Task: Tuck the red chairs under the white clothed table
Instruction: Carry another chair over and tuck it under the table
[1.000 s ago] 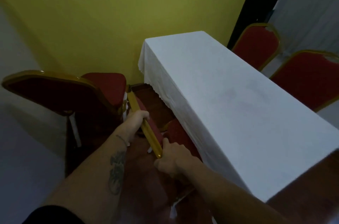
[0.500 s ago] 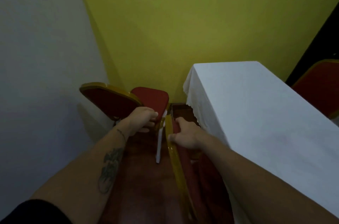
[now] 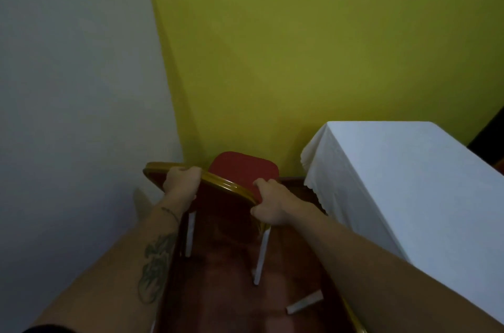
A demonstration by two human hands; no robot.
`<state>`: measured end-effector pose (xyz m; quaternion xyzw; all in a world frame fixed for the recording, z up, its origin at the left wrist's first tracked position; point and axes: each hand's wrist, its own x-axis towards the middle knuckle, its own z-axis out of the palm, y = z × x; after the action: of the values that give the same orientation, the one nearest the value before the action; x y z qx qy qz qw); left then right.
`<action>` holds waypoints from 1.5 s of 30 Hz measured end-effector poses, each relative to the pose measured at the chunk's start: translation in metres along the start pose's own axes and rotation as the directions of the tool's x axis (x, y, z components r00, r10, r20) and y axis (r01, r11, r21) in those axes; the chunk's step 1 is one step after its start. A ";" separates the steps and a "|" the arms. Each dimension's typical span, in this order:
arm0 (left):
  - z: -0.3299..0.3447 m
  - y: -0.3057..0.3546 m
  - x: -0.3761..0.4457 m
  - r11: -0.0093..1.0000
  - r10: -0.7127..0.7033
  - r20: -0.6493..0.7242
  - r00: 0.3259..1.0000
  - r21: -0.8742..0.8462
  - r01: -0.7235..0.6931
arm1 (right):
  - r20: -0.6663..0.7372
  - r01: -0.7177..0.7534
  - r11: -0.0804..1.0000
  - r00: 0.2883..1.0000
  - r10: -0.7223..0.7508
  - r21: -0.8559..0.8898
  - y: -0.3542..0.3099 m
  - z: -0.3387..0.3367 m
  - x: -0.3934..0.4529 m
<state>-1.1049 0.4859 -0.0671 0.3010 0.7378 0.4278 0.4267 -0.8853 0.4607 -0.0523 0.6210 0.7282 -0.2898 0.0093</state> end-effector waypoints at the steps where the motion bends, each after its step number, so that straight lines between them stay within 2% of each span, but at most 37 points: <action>1: 0.000 0.001 0.017 0.999 -0.036 -0.020 0.999 -0.039 0.035 | 0.003 0.002 1.000 1.000 -0.002 -0.023 -0.010 0.001 0.014; 5: 0.009 0.005 0.070 0.973 -0.190 -0.115 0.975 -0.154 0.171 | 0.023 0.003 0.995 1.000 -0.001 -0.096 -0.042 0.008 0.064; 9: 0.021 0.010 0.077 0.947 -0.271 -0.175 0.947 -0.226 0.229 | 0.080 -0.027 0.991 0.996 0.038 -0.132 -0.052 0.021 0.095; 13: 0.033 -0.001 0.087 0.961 -0.246 -0.242 0.939 -0.187 0.204 | 0.069 -0.026 0.995 0.997 0.033 -0.093 -0.040 0.037 0.112; 15: 0.035 -0.006 0.092 0.968 -0.222 -0.254 0.941 -0.173 0.182 | 0.007 0.009 0.991 1.000 -0.008 -0.132 -0.034 0.040 0.112; 19: 0.030 -0.004 0.091 0.976 -0.202 -0.246 0.948 -0.131 0.174 | -0.003 0.051 0.967 0.999 -0.053 -0.249 -0.041 0.032 0.105; 23: 0.017 -0.006 0.097 0.979 -0.182 -0.140 0.973 -0.122 0.166 | 0.030 0.081 0.953 0.997 -0.075 -0.291 -0.051 0.031 0.094; 28: -0.003 -0.043 0.149 0.987 -0.145 0.011 0.989 -0.068 0.146 | 0.063 0.123 0.941 0.992 -0.109 -0.315 -0.068 0.043 0.077; 34: -0.014 -0.018 0.117 0.993 -0.113 0.146 0.983 0.038 0.109 | 0.133 0.146 0.945 0.985 -0.111 -0.292 -0.081 0.051 0.064; 40: -0.003 -0.016 0.150 0.992 -0.065 0.237 0.969 0.125 0.036 | 0.132 0.058 0.969 0.991 -0.026 -0.241 -0.081 0.047 0.067; 45: 0.020 -0.011 0.186 0.981 -0.022 0.343 0.939 0.189 -0.046 | 0.076 -0.049 0.985 0.995 0.062 -0.168 -0.080 0.048 0.073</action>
<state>-1.1731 0.6392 -0.1514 0.4155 0.6883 0.2976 0.5148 -0.9917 0.5004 -0.0866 0.6258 0.7313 -0.2528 0.0985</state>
